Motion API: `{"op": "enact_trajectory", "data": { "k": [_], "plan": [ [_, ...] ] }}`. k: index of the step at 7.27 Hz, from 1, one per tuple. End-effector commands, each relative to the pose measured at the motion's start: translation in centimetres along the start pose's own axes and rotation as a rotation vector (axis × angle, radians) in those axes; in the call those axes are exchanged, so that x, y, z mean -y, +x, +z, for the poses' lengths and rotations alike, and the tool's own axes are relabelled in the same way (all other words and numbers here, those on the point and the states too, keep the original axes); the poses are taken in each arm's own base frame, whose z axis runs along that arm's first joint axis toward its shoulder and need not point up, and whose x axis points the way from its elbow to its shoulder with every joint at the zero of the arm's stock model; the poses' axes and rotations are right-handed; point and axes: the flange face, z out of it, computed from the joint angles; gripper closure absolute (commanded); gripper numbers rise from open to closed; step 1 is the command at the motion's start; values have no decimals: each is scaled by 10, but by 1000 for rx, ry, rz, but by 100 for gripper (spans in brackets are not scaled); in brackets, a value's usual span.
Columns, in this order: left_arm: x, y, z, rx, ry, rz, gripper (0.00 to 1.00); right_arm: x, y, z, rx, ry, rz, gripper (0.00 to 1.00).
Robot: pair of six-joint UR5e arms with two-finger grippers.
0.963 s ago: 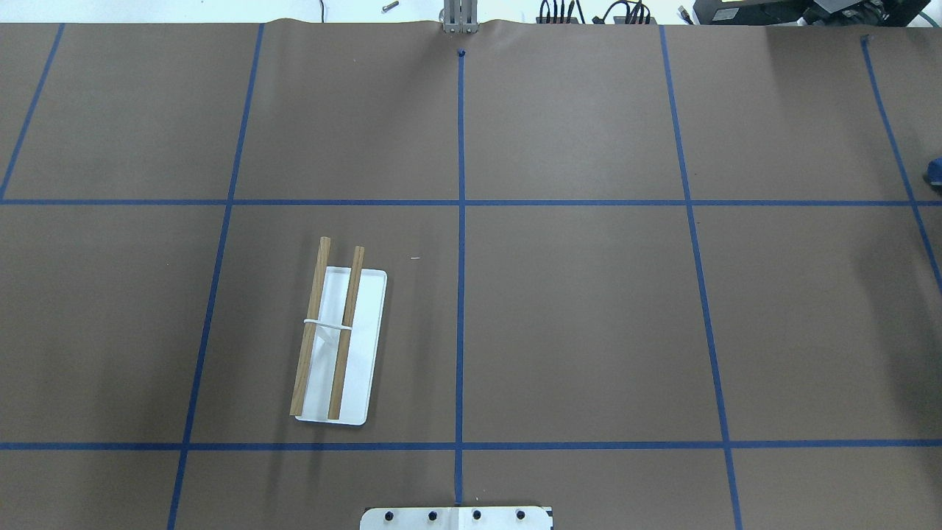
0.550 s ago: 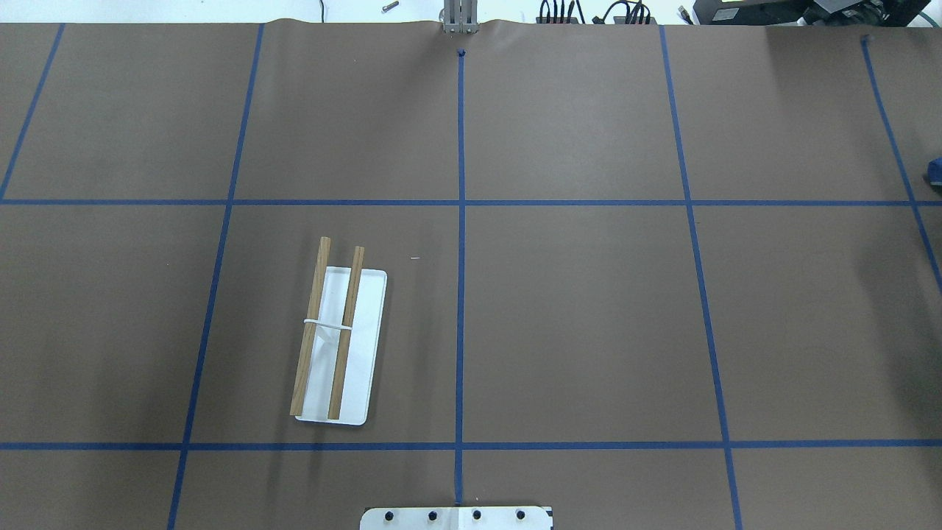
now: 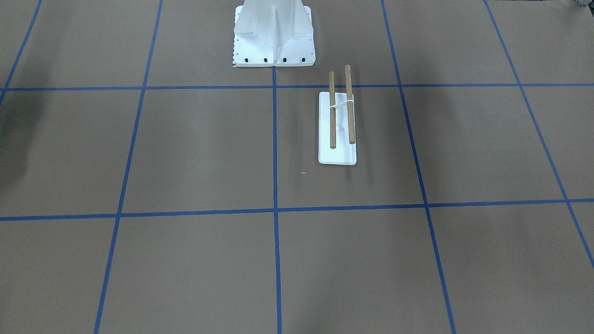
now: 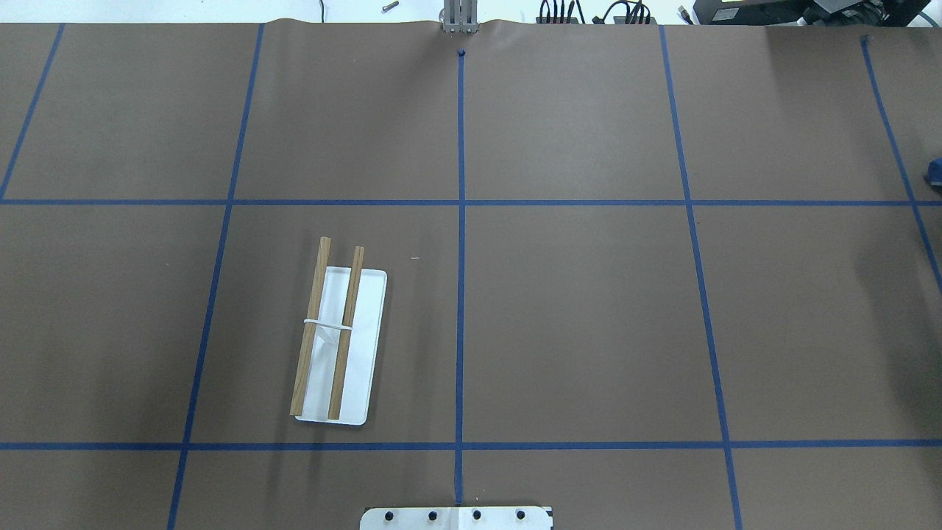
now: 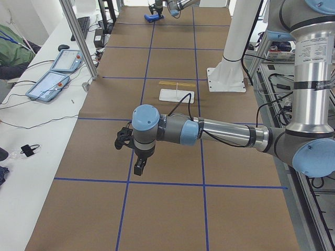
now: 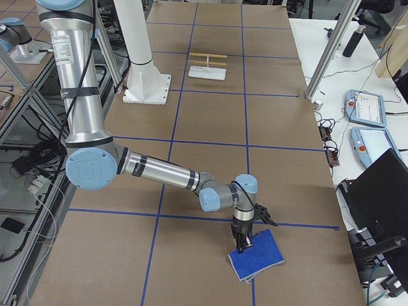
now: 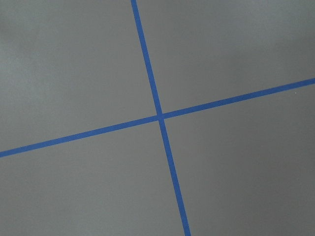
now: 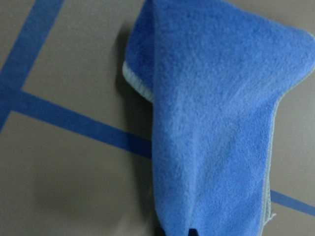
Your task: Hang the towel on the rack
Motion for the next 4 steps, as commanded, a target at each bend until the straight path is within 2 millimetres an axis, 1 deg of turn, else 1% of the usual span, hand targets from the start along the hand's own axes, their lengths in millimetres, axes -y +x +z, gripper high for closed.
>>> {"op": "enact_trajectory", "data": {
  "k": [1,3,4],
  "plan": [
    [0,0,0,0,0,0,1,7,0,-4,-1,10,-5,100],
    [0,0,0,0,-1,-1,1,12,0,-8,4,18,-16,100],
    [0,0,-1,0,1,0,1,13,4,-13,8,30,-7,100]
  ]
}}
